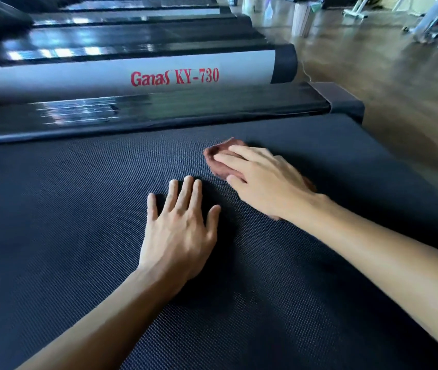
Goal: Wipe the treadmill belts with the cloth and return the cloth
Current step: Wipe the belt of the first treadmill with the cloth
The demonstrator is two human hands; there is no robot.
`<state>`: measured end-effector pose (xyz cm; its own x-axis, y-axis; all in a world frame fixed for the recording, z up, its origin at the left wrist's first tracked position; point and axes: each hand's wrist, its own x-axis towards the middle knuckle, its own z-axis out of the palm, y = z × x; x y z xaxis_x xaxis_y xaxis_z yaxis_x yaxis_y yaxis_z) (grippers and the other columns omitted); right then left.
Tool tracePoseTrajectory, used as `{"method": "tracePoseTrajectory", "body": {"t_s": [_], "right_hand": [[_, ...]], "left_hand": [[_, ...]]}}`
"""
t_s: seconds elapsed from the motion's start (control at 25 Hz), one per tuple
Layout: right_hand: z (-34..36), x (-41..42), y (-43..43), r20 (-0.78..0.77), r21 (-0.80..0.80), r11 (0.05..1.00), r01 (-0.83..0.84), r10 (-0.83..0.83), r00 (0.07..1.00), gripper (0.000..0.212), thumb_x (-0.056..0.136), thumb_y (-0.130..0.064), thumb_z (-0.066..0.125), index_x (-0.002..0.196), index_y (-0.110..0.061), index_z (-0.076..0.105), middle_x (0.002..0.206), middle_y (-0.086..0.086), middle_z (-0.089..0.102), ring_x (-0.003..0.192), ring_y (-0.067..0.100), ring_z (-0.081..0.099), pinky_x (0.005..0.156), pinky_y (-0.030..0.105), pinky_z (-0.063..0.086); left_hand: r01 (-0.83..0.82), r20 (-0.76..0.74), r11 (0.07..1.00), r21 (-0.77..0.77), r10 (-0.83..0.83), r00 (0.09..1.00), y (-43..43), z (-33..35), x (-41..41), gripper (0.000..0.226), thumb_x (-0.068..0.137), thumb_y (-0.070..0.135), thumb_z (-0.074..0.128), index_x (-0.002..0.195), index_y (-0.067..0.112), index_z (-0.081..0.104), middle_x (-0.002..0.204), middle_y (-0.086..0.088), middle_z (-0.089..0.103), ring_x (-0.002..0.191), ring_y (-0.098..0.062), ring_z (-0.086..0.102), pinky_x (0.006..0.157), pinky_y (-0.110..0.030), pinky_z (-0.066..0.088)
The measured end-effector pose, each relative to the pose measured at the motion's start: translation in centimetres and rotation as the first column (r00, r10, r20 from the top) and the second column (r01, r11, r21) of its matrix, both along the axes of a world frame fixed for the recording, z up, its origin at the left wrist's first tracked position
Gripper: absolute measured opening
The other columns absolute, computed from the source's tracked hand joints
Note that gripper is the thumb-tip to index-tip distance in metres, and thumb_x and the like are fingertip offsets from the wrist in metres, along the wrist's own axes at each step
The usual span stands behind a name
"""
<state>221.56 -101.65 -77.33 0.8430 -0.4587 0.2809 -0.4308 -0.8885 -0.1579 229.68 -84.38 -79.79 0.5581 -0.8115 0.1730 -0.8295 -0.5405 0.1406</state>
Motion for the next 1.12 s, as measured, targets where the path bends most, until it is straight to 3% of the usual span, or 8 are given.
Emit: {"method": "tracePoseTrajectory", "body": {"t_s": [0.08,0.16,0.32,0.44,0.64,0.8,1.0,1.12], "right_hand": [[0.0,-0.2,-4.1,-0.068,-0.036,0.985,0.166,-0.168,0.983,0.048,0.097,-0.038,0.041,0.144,-0.044,0.034,0.152,-0.014,0.032,0.132,0.023,0.037,0.106,0.044,0.034],[0.6,3.2,-6.5,-0.099,0.030,0.957,0.289,-0.285,0.953,0.050,0.095,-0.037,0.041,0.145,-0.042,0.034,0.153,-0.010,0.031,0.132,0.027,0.036,0.105,0.046,0.031],[0.2,6.8,-1.9,-0.062,0.010,0.992,0.127,-0.126,0.990,0.050,0.094,-0.037,0.044,0.144,-0.042,0.037,0.153,-0.009,0.033,0.135,0.024,0.033,0.108,0.043,0.031],[-0.3,-2.7,1.9,-0.059,-0.038,0.999,0.002,-0.004,0.998,0.049,0.096,-0.041,0.043,0.145,-0.043,0.037,0.154,-0.014,0.033,0.140,0.018,0.031,0.111,0.041,0.033],[0.4,-20.1,7.7,-0.093,-0.032,0.999,0.021,-0.024,0.995,0.052,0.094,-0.046,0.039,0.146,-0.047,0.032,0.156,-0.018,0.028,0.144,0.014,0.029,0.111,0.038,0.037],[0.6,-25.5,11.7,-0.101,0.003,1.000,-0.016,0.016,0.995,0.052,0.092,-0.043,0.048,0.143,-0.045,0.038,0.155,-0.016,0.032,0.142,0.016,0.035,0.105,0.038,0.044],[1.2,-32.6,14.4,-0.136,0.030,0.995,0.091,-0.086,0.987,0.052,0.097,-0.042,0.045,0.146,-0.048,0.030,0.157,-0.016,0.027,0.146,0.015,0.026,0.112,0.038,0.036],[1.1,-37.4,14.7,-0.151,0.020,0.990,0.140,-0.136,0.979,0.052,0.095,-0.044,0.043,0.146,-0.048,0.031,0.157,-0.017,0.026,0.145,0.015,0.027,0.110,0.039,0.037]], "left_hand": [[-0.001,0.020,1.000,-0.004,0.001,1.000,-0.1,-0.2,0.1,0.079,0.089,0.059,0.005,0.153,0.017,0.020,0.161,0.002,0.015,0.149,-0.019,0.008,0.119,-0.051,0.007],[0.004,0.020,1.000,-0.009,-0.004,1.000,-0.1,-0.2,0.1,0.078,0.089,0.059,0.007,0.153,0.017,0.021,0.161,0.002,0.015,0.149,-0.019,0.008,0.119,-0.050,0.008],[0.000,-0.003,1.000,-0.024,0.000,1.000,0.1,0.0,0.2,0.082,0.086,0.063,0.003,0.154,0.020,0.020,0.161,0.005,0.013,0.149,-0.015,0.005,0.120,-0.048,0.006],[0.006,0.018,1.000,-0.025,-0.006,1.000,-0.1,-0.2,0.5,0.084,0.085,0.065,0.002,0.153,0.020,0.022,0.161,0.005,0.015,0.149,-0.016,0.007,0.119,-0.048,0.008],[0.006,0.012,0.999,-0.047,-0.005,1.000,0.1,-0.1,0.4,0.083,0.088,0.067,0.006,0.152,0.019,0.027,0.160,0.005,0.020,0.149,-0.016,0.011,0.118,-0.048,0.011],[-0.044,0.005,0.999,-0.019,0.045,0.999,0.3,0.1,1.1,0.073,0.093,0.062,0.018,0.151,0.020,0.028,0.160,0.005,0.021,0.148,-0.015,0.013,0.118,-0.049,0.013],[-0.106,0.029,0.994,0.038,0.105,0.994,0.1,1.6,-2.1,0.058,0.099,0.052,0.024,0.140,0.015,0.039,0.149,-0.002,0.039,0.138,-0.022,0.029,0.106,-0.053,0.028],[-0.014,-0.021,1.000,0.006,0.014,1.000,-0.4,1.9,-7.7,0.056,0.100,0.046,0.031,0.143,0.011,0.038,0.152,-0.003,0.035,0.141,-0.023,0.026,0.108,-0.052,0.024]]}}
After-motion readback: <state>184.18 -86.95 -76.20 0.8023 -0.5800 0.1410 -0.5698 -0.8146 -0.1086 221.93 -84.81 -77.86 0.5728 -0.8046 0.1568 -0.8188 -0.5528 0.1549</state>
